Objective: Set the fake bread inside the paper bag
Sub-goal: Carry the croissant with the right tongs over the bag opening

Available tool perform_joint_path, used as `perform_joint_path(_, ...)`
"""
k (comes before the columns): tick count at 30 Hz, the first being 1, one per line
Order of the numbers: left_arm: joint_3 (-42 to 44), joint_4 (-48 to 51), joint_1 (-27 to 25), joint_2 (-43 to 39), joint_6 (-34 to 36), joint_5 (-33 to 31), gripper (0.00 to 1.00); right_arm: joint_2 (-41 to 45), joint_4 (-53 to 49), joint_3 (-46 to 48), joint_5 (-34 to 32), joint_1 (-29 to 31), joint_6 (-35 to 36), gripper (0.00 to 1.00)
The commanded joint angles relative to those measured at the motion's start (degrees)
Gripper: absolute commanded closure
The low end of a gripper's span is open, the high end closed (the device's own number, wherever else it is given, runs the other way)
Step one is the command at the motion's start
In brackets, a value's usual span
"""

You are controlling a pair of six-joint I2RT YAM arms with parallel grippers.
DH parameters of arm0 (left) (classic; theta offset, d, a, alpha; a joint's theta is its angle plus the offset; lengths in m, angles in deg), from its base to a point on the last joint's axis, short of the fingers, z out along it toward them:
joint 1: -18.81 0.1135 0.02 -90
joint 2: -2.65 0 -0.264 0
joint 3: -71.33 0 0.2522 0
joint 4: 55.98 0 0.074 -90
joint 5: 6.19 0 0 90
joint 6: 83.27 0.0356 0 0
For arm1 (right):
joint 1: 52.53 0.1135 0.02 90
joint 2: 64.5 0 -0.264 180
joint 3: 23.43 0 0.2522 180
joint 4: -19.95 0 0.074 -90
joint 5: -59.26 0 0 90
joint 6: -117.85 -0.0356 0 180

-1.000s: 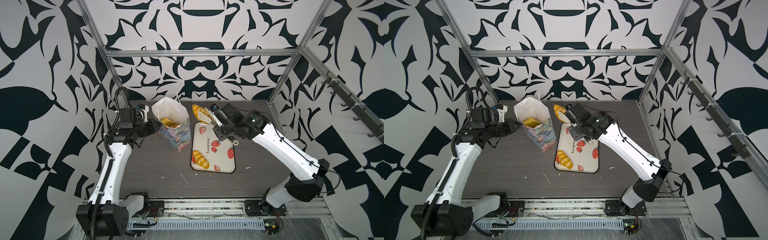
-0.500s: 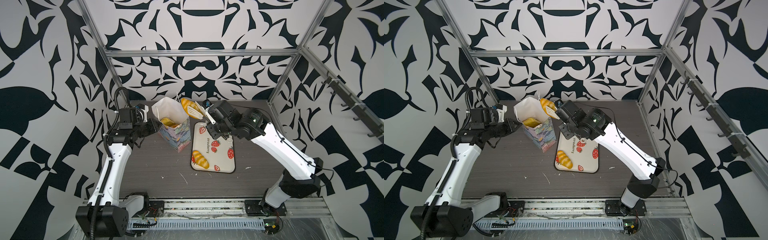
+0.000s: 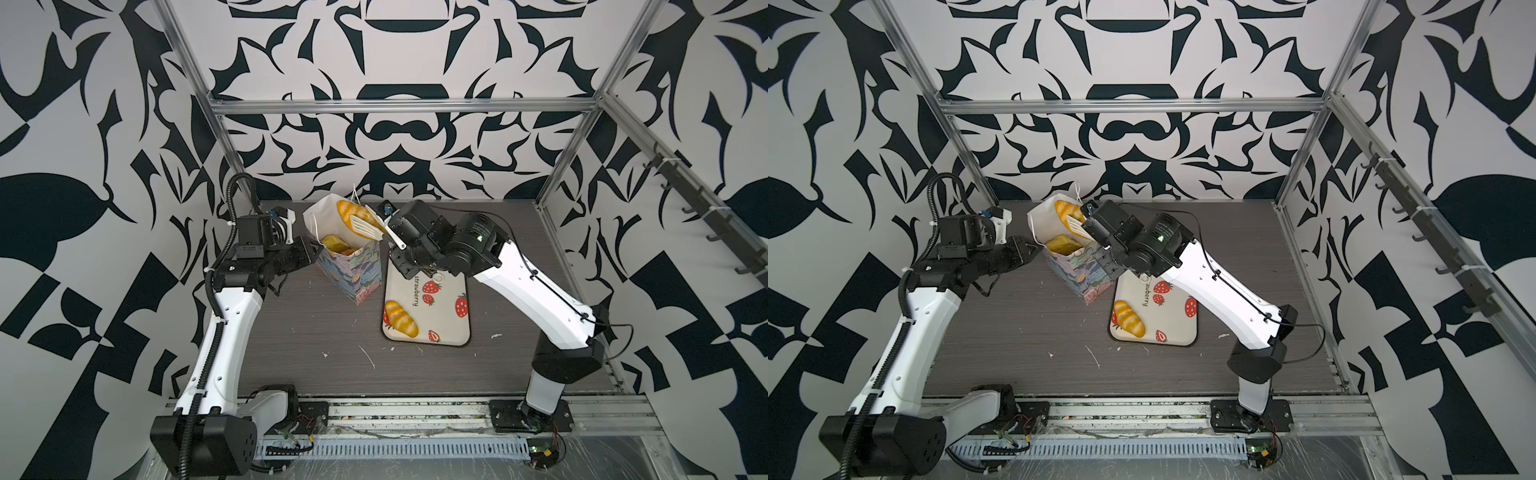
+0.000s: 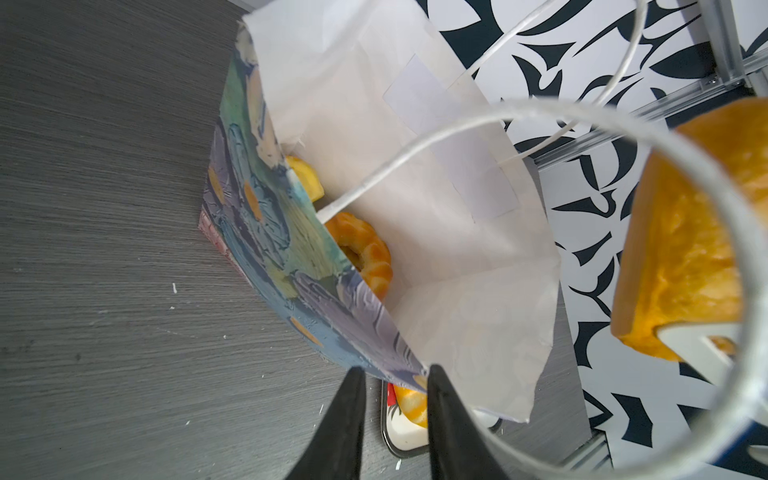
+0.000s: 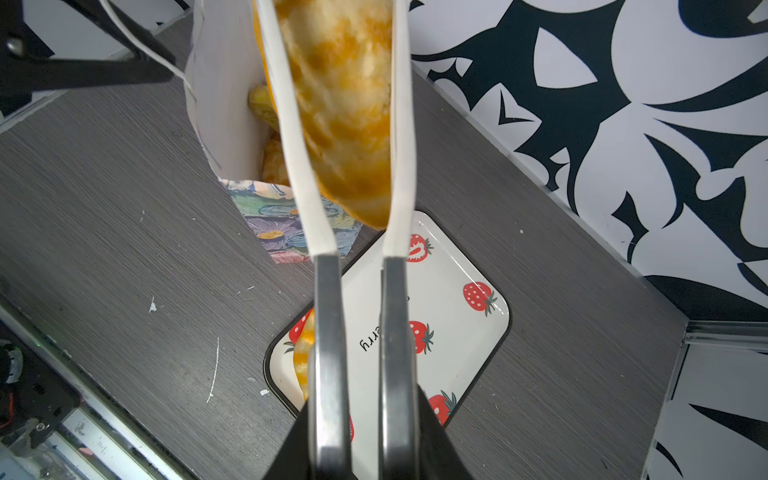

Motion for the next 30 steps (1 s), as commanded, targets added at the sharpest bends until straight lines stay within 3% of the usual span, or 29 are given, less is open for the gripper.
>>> perform_joint_path(1, -1.41, 1.22, 0.05, 0.12, 0.77, -0.9, 0.71, -0.46, 1.07, -5.58, -1.54, 0.31, 1.37, 0.69)
perform_joint_path(15, 1.23, 3.18, 0.04, -3.43, 1.71, 0.31, 0.69, -8.31, 0.05, -15.57, 0.37, 0.3, 3.97, 0.69)
perform_joint_path(22, 0.74, 3.0, -0.92, -3.07, 2.25, 2.34, 0.63, -10.31, 1.22, -17.6, 1.48, 0.3, 4.38, 0.68)
perform_joint_path(30, 0.18, 2.88, -3.66, -2.15, 3.06, -0.04, 0.57, -12.32, 2.06, -18.58, 2.41, 0.3, 4.13, 0.68)
